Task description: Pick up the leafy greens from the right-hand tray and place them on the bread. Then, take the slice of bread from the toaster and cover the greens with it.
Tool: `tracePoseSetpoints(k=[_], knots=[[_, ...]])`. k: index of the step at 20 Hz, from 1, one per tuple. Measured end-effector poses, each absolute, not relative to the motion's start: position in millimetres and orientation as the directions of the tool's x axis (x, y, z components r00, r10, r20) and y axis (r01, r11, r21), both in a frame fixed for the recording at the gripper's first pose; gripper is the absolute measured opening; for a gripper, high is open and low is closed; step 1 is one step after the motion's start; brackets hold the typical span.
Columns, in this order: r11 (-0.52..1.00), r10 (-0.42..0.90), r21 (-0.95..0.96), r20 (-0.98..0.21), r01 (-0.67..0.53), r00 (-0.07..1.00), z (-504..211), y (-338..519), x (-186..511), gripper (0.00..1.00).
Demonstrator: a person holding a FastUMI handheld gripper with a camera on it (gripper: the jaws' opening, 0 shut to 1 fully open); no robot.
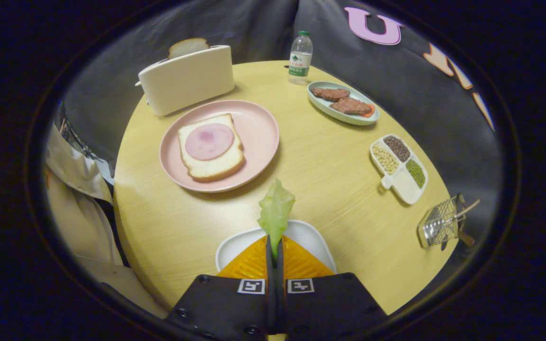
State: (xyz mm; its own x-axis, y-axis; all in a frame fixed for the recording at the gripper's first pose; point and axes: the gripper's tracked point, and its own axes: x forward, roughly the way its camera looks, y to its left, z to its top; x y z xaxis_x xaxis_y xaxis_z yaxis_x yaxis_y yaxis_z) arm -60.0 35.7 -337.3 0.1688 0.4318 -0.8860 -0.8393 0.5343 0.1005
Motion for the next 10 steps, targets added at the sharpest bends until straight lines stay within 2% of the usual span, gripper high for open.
tracePoseSetpoints(k=[10], knots=[[0.459, 0.467, 0.075, -0.868, -0.885, 0.168, -295, 89, -58, 0.03]])
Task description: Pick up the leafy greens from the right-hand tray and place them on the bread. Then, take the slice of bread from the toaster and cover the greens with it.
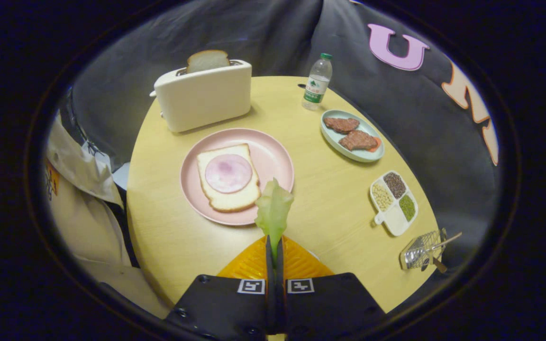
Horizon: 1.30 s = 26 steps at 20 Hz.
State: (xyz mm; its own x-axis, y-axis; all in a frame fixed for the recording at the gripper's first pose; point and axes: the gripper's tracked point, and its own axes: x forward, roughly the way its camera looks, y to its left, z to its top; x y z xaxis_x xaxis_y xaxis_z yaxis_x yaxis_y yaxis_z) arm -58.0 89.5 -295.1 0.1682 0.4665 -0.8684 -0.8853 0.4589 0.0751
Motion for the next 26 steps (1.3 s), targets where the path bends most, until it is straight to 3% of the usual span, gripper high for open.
tracePoseSetpoints(k=[26], knots=[[0.185, 0.520, 0.200, -0.851, -0.962, -0.077, -317, 240, -88, 0.03]])
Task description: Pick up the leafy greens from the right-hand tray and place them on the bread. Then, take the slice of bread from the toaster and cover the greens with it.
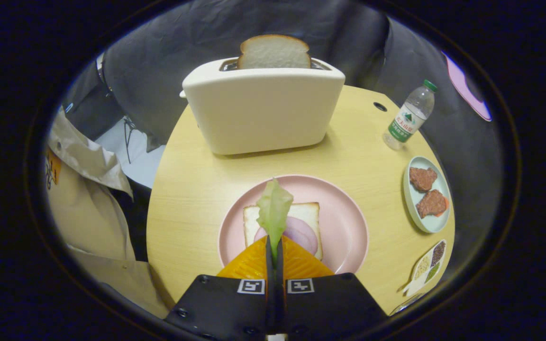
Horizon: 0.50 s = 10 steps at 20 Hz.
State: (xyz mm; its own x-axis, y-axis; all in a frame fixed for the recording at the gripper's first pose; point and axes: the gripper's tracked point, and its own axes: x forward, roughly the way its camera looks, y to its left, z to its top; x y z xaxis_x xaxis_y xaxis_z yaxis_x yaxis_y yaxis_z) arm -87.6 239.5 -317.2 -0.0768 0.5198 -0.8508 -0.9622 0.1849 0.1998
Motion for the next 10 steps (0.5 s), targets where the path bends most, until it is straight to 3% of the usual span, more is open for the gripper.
tracePoseSetpoints(k=[2, 10], knots=[[0.192, 0.508, 0.197, -0.858, -0.961, -0.074, -324, 242, -86, 0.08], [0.222, 0.495, 0.134, -0.869, -0.966, -0.007, -335, 240, -67, 0.69]])
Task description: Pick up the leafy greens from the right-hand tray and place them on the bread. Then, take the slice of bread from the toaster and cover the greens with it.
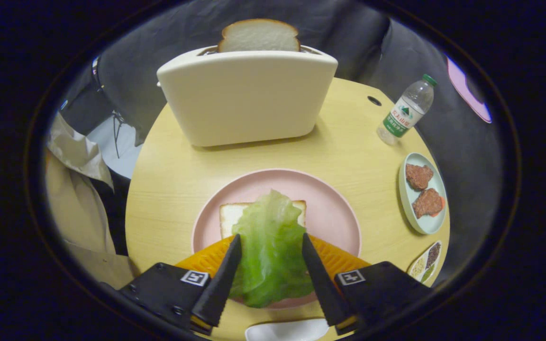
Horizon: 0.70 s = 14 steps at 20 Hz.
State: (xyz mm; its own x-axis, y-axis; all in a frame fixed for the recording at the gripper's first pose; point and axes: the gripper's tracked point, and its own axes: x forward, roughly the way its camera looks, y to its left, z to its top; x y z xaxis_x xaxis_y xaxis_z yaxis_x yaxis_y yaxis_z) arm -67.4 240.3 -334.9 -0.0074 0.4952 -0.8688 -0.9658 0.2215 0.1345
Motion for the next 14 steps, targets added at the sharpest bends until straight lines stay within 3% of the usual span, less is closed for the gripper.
tracePoseSetpoints(k=[4, 14], knots=[[0.264, 0.521, 0.108, -0.852, -0.958, 0.048, -318, 245, -55, 1.00], [0.446, 0.563, 0.071, -0.797, -0.892, 0.219, -233, 272, -28, 1.00]])
